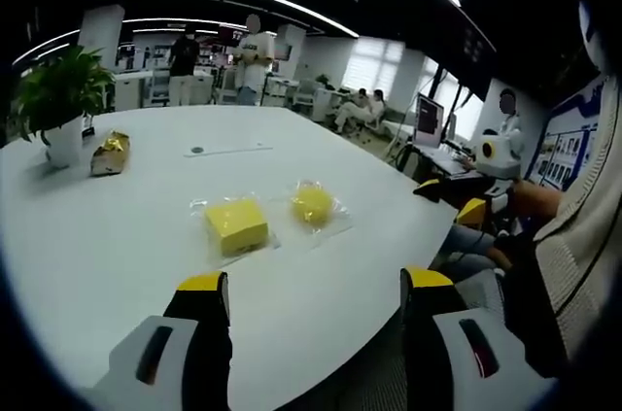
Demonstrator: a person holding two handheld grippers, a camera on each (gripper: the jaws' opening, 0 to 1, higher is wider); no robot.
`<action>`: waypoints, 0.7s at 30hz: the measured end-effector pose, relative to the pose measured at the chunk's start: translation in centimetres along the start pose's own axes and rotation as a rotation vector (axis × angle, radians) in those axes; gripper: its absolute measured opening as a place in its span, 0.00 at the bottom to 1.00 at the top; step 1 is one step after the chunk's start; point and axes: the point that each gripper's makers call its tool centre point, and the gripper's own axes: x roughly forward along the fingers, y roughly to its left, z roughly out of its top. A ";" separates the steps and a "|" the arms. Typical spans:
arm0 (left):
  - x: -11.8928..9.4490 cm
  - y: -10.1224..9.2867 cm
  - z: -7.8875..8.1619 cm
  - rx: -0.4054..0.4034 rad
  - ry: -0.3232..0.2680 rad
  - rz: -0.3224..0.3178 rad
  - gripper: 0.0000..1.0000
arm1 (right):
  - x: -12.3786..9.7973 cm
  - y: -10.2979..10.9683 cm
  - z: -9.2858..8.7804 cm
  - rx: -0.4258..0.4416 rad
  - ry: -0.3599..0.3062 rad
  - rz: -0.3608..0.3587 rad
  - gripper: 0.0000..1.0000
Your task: Compare the silicone blocks by pressing each to a similar depth, holding the contact briefly, and releasing to observe deformation and rebound differences across the visible hardness samples.
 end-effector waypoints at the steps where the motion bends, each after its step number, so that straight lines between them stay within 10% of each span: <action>1: 0.0 0.0 0.0 0.003 0.001 0.002 0.71 | 0.0 0.0 -0.1 -0.001 0.003 0.000 0.71; 21: 0.1 0.1 -0.1 0.005 0.005 -0.001 0.70 | -0.2 -0.4 0.1 0.017 0.007 -0.003 0.69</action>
